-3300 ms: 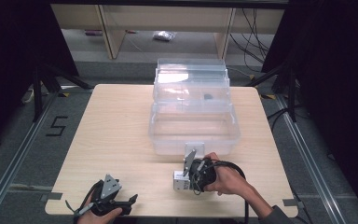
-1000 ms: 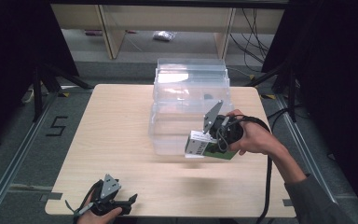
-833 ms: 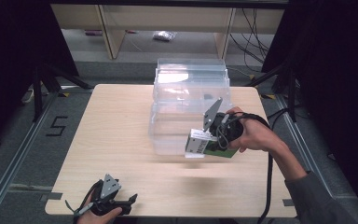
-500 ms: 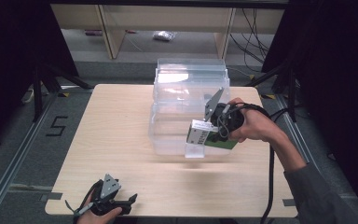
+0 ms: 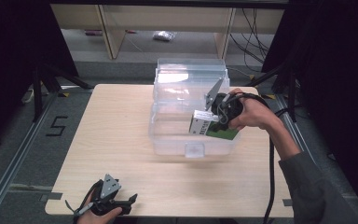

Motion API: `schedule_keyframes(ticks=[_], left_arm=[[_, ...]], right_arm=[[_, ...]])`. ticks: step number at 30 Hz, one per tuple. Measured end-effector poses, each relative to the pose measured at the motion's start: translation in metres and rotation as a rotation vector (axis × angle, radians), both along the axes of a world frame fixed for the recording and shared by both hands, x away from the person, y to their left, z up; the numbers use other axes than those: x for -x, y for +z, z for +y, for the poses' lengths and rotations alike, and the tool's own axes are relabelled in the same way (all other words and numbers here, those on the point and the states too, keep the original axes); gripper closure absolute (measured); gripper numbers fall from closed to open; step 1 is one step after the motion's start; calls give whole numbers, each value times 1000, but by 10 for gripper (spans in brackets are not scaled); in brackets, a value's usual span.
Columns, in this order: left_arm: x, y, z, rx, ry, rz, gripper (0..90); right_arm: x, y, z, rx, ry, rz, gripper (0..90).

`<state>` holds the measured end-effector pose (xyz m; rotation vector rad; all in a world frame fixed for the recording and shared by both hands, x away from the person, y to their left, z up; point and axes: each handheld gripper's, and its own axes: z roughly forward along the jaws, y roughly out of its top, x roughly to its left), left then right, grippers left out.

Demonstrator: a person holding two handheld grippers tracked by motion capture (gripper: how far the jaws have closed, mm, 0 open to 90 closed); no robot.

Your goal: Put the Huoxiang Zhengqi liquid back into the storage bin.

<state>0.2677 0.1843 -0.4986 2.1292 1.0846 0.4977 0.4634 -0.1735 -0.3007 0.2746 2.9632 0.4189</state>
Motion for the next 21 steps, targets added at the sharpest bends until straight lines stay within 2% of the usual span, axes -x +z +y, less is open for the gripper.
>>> schedule_keyframes(ticks=[1,2,4,9,12,14,15,18,19,20,21], left_arm=[[0,0,0,2,1,-1,149],[0,0,0,-3,3,1,149],[0,0,0,6,3,0,150],[0,0,0,-2,-1,3,150],[0,-2,-2,30,13,-7,149],[0,-1,-2,20,18,-8,149],[0,-1,-2,14,12,-5,149],[0,0,-1,9,4,-1,149],[0,0,-1,9,3,-1,149],[0,0,-1,10,4,-2,149],[0,0,-1,9,3,-2,150]], right_arm=[[-3,-1,0,2,13,1,646],[-5,-2,-1,0,-2,8,646],[-12,-6,-2,-2,7,6,646],[-19,-10,-4,6,-11,14,646],[-26,-14,-6,2,-16,8,646],[-32,-17,-7,-2,25,-4,646],[-31,-17,-7,4,-11,8,646],[-37,-22,-8,8,-18,10,646],[-40,-23,-9,2,-1,8,646],[-39,-24,-9,13,-26,10,646],[-42,-26,-10,14,-17,12,646]])
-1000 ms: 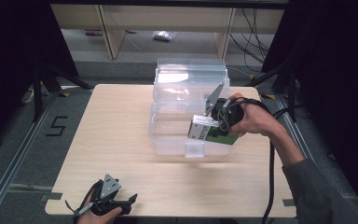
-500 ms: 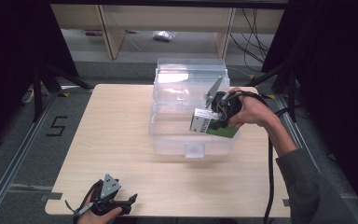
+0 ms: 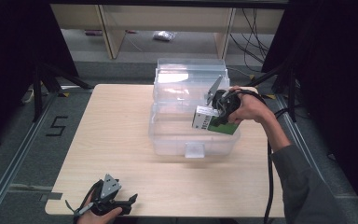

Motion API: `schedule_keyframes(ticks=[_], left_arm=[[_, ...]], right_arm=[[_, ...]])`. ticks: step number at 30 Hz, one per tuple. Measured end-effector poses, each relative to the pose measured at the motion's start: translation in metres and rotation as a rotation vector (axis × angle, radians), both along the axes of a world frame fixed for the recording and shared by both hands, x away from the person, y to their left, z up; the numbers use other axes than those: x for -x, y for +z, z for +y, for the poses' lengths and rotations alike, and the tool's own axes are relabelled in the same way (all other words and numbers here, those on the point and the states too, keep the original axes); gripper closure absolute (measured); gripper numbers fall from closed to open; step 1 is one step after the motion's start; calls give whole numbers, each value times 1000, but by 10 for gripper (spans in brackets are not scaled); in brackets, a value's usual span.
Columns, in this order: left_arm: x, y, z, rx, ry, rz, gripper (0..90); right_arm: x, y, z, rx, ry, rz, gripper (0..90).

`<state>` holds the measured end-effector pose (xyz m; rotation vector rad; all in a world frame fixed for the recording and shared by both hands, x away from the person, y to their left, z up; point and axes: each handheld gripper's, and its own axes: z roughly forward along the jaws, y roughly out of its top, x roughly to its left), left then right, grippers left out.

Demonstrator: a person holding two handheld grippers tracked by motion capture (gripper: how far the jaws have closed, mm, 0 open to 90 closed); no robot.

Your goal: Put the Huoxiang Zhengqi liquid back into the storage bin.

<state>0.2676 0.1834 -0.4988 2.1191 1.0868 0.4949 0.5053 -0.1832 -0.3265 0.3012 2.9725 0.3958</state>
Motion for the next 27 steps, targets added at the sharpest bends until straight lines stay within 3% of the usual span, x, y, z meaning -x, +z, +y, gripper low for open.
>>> schedule_keyframes(ticks=[3,6,7,8,9,13,14,15,16,17,19,21,27], left_arm=[[0,-1,-1,9,15,-5,149],[0,-1,-1,13,11,-4,150],[-1,-1,-1,13,10,-4,149],[-1,-1,-1,10,6,-3,149],[0,-1,-1,15,9,-4,149],[-1,-1,-1,14,11,-4,149],[-1,-1,0,10,7,-3,150],[0,0,0,4,-3,1,149],[0,0,0,5,-2,1,149],[0,0,0,4,-2,1,149],[0,0,0,5,-2,0,149],[0,0,0,-1,2,0,149],[0,0,0,0,2,1,150]], right_arm=[[-4,-4,-1,7,-13,1,646],[-10,-8,-1,36,26,-13,646],[-8,-10,0,30,-17,6,646],[-8,-11,0,31,-20,2,646],[-11,-13,1,28,10,0,646],[-12,-20,1,21,-18,19,646],[-16,-22,0,31,23,3,646],[-15,-24,-1,29,-7,14,646],[-16,-26,-1,21,-9,26,645],[-20,-27,-3,40,18,0,645],[-19,-30,-4,24,-11,26,645],[-20,-31,-6,50,-16,13,645],[-23,-33,-7,46,-9,7,645]])
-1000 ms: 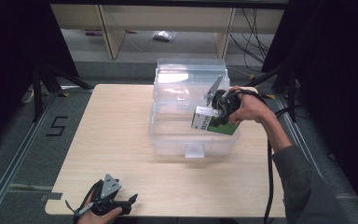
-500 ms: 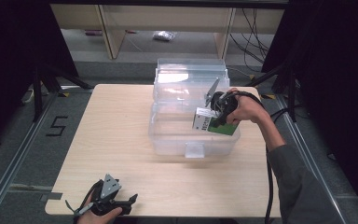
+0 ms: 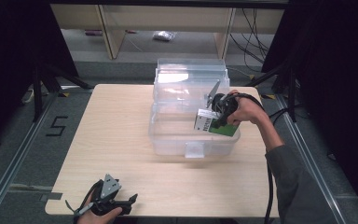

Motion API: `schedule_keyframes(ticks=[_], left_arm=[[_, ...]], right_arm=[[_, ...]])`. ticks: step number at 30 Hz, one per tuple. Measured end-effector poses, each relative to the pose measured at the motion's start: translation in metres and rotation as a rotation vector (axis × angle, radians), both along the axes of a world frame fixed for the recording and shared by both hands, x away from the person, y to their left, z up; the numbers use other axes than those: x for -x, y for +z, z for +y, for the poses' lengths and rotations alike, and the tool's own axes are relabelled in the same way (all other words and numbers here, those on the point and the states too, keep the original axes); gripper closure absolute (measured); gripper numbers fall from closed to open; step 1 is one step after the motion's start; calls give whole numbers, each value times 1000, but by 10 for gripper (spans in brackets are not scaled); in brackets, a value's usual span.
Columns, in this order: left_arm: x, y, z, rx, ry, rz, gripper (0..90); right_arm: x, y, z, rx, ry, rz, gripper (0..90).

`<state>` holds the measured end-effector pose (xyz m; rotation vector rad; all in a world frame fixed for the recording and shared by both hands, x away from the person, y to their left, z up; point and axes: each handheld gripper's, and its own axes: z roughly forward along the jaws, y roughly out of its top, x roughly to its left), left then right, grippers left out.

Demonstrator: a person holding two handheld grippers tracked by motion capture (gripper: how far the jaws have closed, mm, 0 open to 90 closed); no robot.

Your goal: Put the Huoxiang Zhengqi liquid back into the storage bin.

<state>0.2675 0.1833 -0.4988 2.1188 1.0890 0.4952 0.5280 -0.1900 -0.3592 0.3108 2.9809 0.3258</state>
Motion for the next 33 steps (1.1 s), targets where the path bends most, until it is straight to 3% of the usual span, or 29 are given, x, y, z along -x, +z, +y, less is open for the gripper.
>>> schedule_keyframes(ticks=[2,3,5,9,12,13,26,29,30,33], left_arm=[[0,0,0,5,-5,1,149],[0,0,0,0,1,-1,149],[0,0,0,2,0,0,149],[0,0,0,0,-1,0,149],[0,0,0,-3,-3,0,150],[0,1,1,-12,-4,6,149],[0,0,0,-5,-4,1,149],[0,0,0,-5,-4,1,149],[0,0,1,-12,-7,2,150],[0,0,0,-5,-3,1,149]], right_arm=[[-1,-1,1,-12,20,4,644],[-1,-3,1,-24,2,14,644],[-2,-4,0,0,-2,12,644],[-3,-11,1,-2,22,10,644],[-1,-14,1,7,-13,25,643],[-3,-16,0,2,16,24,643],[-1,-24,-1,14,14,30,642],[-3,-29,-1,13,49,29,642],[0,-31,-1,22,7,40,642],[-1,-35,-2,24,21,44,641]])
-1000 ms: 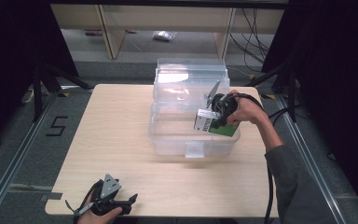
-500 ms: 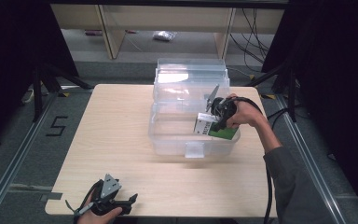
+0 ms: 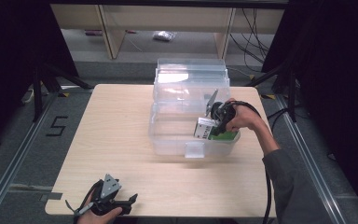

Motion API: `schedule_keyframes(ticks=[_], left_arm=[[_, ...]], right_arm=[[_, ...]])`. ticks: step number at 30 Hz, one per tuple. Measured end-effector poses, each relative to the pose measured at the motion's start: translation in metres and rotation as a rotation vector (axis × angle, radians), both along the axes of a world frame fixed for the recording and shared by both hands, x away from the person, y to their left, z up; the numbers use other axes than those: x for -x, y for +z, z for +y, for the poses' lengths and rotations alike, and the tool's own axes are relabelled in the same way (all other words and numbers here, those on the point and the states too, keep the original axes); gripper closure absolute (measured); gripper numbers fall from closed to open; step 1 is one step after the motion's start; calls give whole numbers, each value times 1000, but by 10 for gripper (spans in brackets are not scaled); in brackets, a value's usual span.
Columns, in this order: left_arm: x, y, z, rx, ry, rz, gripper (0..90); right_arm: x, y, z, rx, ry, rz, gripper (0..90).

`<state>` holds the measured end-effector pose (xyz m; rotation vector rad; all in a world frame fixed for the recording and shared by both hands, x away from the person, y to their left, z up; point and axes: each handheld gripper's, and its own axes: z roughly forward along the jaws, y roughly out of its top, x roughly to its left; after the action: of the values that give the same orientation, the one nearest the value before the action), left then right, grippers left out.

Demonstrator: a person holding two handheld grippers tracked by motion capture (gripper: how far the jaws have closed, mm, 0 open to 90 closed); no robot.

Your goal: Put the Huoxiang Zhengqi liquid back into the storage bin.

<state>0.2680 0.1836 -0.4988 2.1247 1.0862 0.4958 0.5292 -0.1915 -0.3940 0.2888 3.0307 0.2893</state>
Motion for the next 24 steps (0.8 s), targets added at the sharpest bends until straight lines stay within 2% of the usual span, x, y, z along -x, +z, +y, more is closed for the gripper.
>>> schedule_keyframes(ticks=[4,8,9,10,11,12,14,20,23,24], left_arm=[[0,0,0,-6,-3,0,150],[0,0,0,-4,-2,-1,150],[0,0,0,-4,-2,-2,149],[0,0,0,-3,-2,-2,149],[0,0,0,-4,-3,-1,150],[0,0,0,-1,-1,-2,150],[0,0,0,-3,-2,-1,149],[0,0,0,-4,-3,-1,149],[0,0,0,0,1,-1,150],[0,0,0,3,3,-1,149]], right_arm=[[-1,-3,0,3,25,1,640],[1,-4,1,18,4,8,640],[-1,-5,1,10,44,11,639],[-2,-6,1,5,58,12,640],[1,-6,2,20,13,17,640],[1,-6,2,29,1,22,640],[0,-8,2,31,23,19,640],[1,-14,1,22,2,35,636],[1,-19,-1,30,15,43,628],[-1,-21,-1,21,38,40,621]])
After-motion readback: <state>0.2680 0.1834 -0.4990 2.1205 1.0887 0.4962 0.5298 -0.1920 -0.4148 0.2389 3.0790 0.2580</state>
